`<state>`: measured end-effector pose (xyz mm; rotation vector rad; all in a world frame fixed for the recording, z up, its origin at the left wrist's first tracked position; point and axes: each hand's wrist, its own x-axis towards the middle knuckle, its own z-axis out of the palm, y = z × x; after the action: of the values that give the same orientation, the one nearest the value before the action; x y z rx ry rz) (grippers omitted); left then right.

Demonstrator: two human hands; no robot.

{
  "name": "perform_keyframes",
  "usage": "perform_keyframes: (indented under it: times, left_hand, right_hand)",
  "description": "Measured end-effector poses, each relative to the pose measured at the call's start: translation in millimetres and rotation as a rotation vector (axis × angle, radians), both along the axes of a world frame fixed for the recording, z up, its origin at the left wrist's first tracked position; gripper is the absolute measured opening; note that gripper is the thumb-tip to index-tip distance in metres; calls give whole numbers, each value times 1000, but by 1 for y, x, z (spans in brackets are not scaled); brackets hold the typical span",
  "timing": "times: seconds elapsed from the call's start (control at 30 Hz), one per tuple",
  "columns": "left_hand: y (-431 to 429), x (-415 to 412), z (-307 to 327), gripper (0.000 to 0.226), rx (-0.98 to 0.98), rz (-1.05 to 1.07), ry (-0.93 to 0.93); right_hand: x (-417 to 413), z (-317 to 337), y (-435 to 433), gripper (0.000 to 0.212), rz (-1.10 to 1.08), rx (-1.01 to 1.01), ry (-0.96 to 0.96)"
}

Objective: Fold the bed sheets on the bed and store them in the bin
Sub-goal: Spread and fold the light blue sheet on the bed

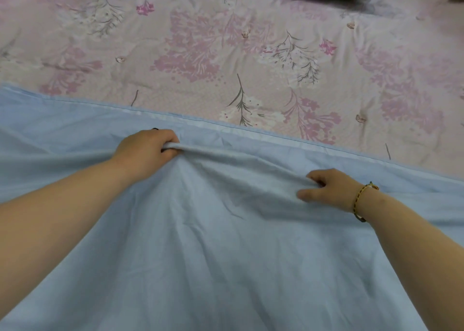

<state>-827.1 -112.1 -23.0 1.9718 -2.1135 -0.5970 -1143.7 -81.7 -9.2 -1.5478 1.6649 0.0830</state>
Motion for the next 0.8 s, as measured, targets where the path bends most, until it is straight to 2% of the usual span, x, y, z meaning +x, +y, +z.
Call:
perform_keyframes:
  times: [0.07,0.17,0.27,0.33,0.43,0.53,0.67,0.8]
  left_hand:
    - [-12,-3,-4,17,-13,28,-17]
    - [-31,-7,-10,26,-25,44,-54]
    - [-50,-8,-21,23,-24,15,-112]
    - [-61,-6,-29,21,-23,11,-145]
    - [-76,-4,-35,20,-21,93,-85]
    - [-90,0,-45,24,-49,100,-120]
    - [-90,7,-71,32,26,90,-268]
    - [-91,10,-80,34,47,100,-280]
  right_hand:
    - [-3,2,-15,26,-122,-118,-26]
    - [-8,-3,-38,17,-220,-204,-30]
    - [-4,-14,-58,18,-182,-167,29]
    - [0,-25,-67,19,-82,-137,167]
    - [5,-35,-79,12,-49,-292,278]
    - [6,-42,-94,19,-57,-393,325]
    - [12,-66,-97,17,-87,-353,304]
    - [2,-75,-79,21,-128,-391,274]
